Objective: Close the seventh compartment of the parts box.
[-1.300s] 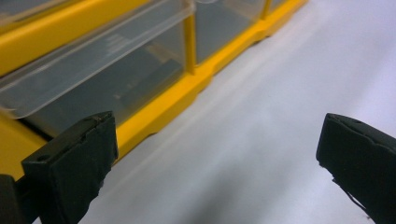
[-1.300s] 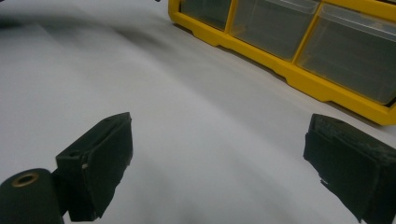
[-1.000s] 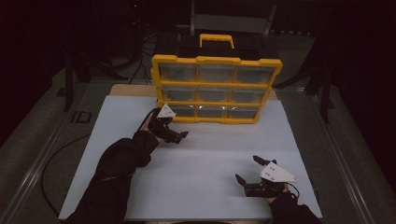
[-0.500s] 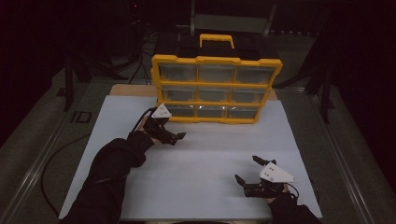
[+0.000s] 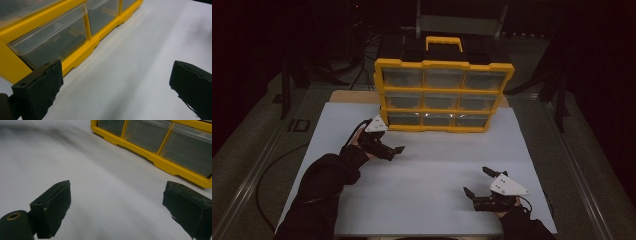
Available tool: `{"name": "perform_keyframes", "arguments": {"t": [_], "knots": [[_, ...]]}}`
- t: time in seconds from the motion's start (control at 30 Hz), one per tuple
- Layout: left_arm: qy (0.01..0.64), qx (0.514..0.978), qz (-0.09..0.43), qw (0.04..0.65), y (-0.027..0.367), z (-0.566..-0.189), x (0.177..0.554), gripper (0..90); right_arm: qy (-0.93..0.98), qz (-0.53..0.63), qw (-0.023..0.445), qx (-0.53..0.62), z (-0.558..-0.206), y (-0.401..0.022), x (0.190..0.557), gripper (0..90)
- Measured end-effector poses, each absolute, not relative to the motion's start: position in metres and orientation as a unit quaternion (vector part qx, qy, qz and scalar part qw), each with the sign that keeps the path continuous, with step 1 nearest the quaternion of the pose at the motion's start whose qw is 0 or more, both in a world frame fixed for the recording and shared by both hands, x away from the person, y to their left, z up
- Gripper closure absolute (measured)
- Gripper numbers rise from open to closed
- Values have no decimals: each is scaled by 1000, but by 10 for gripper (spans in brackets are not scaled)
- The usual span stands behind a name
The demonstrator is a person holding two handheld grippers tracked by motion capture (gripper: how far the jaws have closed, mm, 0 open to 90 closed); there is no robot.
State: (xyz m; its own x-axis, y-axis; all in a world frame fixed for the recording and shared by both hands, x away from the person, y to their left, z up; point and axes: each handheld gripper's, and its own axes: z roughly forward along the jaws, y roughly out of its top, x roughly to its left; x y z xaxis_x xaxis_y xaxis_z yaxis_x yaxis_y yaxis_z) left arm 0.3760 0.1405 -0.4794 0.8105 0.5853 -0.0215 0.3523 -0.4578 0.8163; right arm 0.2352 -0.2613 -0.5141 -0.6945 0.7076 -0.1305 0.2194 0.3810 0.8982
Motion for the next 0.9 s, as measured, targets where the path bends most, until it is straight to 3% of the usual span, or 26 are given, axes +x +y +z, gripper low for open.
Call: {"name": "perform_keyframes", "arguments": {"t": [0.9], "knots": [[292,835,126,449,170,-497,339,0,791,470,260,291,-513,-260,235,81]]}}
